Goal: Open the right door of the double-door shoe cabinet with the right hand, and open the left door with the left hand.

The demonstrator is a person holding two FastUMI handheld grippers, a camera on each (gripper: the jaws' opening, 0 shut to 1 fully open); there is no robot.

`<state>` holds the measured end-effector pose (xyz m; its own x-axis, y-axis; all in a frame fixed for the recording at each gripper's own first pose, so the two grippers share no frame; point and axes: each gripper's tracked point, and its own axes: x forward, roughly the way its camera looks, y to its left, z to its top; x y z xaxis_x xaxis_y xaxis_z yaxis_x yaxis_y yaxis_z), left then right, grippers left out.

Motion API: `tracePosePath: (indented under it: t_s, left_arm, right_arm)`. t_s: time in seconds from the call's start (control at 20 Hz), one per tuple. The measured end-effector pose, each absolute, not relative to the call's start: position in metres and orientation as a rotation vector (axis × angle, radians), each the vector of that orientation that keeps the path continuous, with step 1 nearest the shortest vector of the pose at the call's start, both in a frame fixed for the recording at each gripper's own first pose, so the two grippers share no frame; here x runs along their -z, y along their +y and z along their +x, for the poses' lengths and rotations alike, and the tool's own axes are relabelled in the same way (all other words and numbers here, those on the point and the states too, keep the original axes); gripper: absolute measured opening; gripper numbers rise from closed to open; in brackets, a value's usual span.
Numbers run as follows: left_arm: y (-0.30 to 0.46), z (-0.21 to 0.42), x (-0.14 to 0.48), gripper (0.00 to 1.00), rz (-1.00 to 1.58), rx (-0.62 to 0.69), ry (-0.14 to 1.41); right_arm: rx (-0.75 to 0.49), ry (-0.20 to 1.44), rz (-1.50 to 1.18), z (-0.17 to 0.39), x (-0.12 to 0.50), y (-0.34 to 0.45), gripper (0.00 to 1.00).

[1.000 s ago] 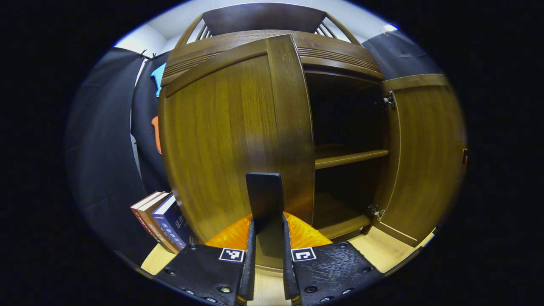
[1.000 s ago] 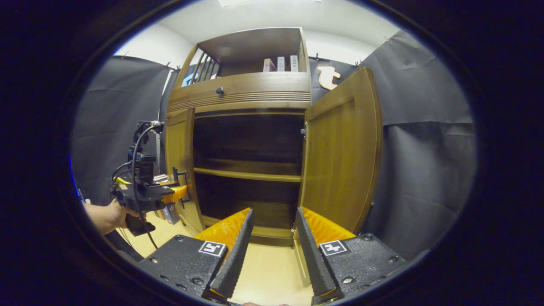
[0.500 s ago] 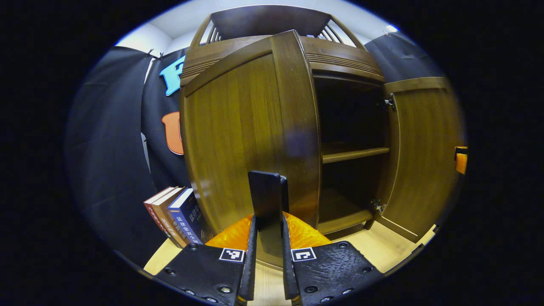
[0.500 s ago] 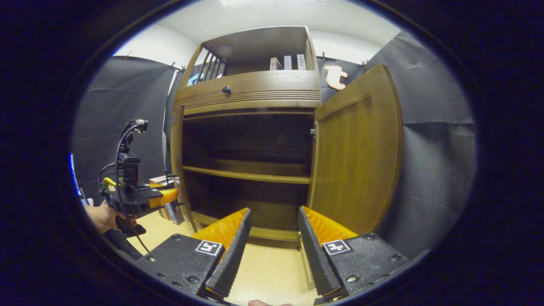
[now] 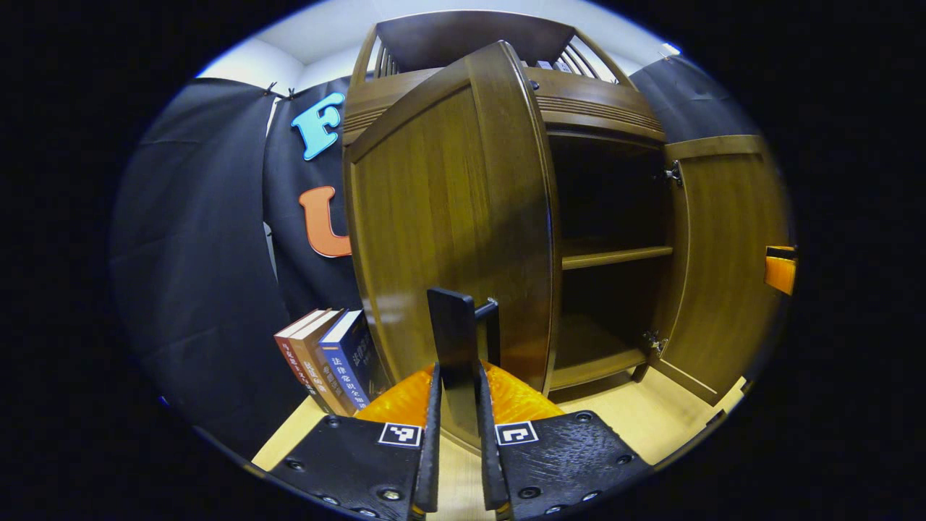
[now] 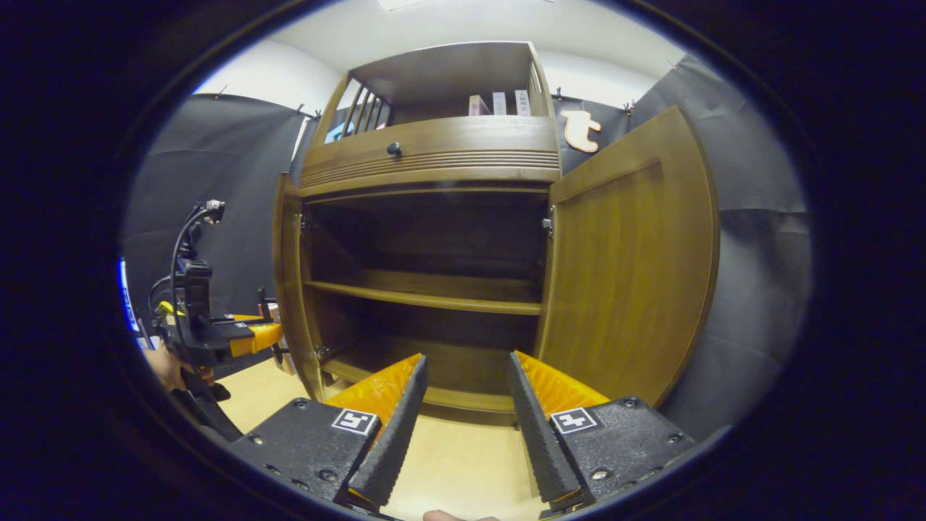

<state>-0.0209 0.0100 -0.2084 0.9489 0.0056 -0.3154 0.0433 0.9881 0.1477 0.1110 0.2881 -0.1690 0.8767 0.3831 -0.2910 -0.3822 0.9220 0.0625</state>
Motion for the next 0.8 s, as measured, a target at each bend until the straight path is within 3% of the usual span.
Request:
tracePosePath:
  t_s: [0.1,0.65,0.7,0.8]
  left_arm:
    - [0.020,-0.026,0.208,0.21,0.152,0.000,0.322]
    - [0.090,-0.054,0.219,0.23,0.137,-0.155,0.386]
    - [0.094,-0.055,0.219,0.16,0.133,-0.165,0.385]
    - [0.096,-0.057,0.219,0.14,0.125,-0.164,0.382]
  right_arm:
    - [-0.407,0.293,0.009,0.109,0.165,0.289,0.74]
    - [-0.431,0.281,-0.002,0.111,0.160,0.307,0.74]
    - [-0.434,0.279,-0.003,0.111,0.159,0.309,0.74]
    - [-0.440,0.277,-0.009,0.113,0.159,0.313,0.74]
